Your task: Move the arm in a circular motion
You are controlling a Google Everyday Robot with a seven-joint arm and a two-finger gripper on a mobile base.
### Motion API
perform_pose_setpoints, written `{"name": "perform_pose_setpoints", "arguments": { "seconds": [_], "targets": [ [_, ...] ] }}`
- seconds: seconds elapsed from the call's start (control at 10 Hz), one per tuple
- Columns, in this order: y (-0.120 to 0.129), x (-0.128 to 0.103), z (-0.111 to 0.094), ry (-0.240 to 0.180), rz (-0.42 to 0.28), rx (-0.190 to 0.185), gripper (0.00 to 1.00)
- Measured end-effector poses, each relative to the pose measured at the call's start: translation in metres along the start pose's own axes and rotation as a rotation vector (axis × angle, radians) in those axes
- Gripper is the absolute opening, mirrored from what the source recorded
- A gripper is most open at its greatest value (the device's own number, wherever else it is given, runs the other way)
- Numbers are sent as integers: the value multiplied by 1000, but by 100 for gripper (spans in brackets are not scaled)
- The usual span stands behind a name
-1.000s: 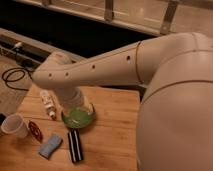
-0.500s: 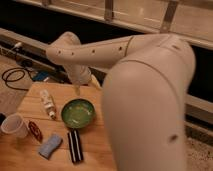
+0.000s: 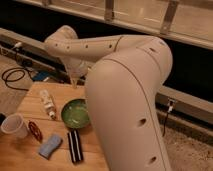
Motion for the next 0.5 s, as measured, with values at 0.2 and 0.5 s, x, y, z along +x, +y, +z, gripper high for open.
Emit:
{"name": "perform_pose_setpoints", "arguments": {
  "seconds": [0.2,0.5],
  "targets": [
    [21,24,-4,1,-51,-20,65],
    [60,90,-9,29,-86,-48,65]
  ]
}}
